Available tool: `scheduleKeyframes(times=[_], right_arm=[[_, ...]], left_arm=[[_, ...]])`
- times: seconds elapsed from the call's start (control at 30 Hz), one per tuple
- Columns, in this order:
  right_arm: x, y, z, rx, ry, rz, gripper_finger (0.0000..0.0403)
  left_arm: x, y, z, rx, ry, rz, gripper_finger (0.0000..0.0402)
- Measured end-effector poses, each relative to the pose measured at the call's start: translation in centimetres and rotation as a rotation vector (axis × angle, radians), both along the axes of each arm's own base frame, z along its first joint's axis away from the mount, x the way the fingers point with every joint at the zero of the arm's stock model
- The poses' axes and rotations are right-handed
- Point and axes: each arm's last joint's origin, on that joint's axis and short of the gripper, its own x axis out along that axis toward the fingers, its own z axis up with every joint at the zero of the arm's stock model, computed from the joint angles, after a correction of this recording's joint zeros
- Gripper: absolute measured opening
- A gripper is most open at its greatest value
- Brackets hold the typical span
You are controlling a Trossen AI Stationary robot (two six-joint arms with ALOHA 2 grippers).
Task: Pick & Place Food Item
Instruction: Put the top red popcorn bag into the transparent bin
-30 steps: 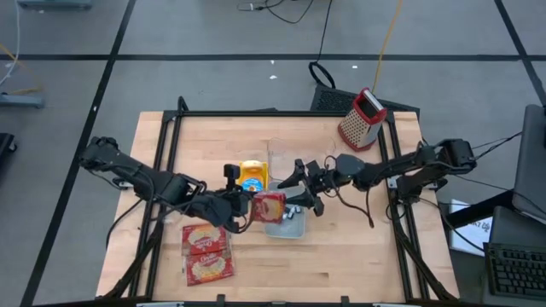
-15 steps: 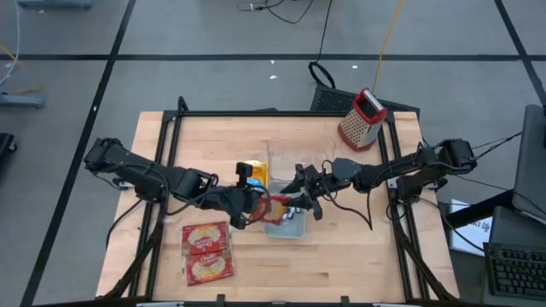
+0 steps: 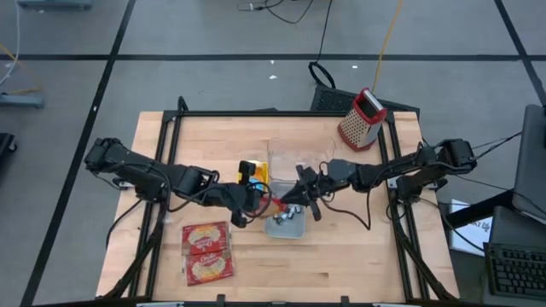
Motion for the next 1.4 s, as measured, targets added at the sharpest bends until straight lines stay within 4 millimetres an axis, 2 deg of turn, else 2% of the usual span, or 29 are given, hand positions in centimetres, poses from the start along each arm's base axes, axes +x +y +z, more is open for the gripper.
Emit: scheduleKeyframes(times=[0.37,0.5,0.73,1.03,1.2,1.4], right_arm=[[-0.2,1.4,0.2,-0.068,-0.051,0.074,0.0000],[-0.4,1.5,0.7,-0.113,-0.086,0.024,0.0000],[-1.9,-0.1,3.5,-0.180,-0.185,-0.073,0.0000],[-4.3,-2.0,6.3,-0.288,-0.223,-0.273,0.0000],[-4.9,-3.0,6.6,-0.294,-0.209,-0.309,0.0000],[-4.8,-3.2,6.3,-0.327,-0.183,-0.342,0.0000]], left_arm=[[0.3,0.0,0.4,0.007,-0.048,0.018,0.0012],[0.2,0.1,0.4,0.025,-0.053,0.041,0.0013],[-0.3,0.4,1.3,0.056,-0.121,0.170,0.0011],[-1.9,1.3,3.3,0.004,-0.201,0.204,0.0007],[-2.2,2.0,3.7,0.003,-0.211,0.227,0.0020],[-2.1,2.4,3.7,0.005,-0.212,0.242,0.0013]])
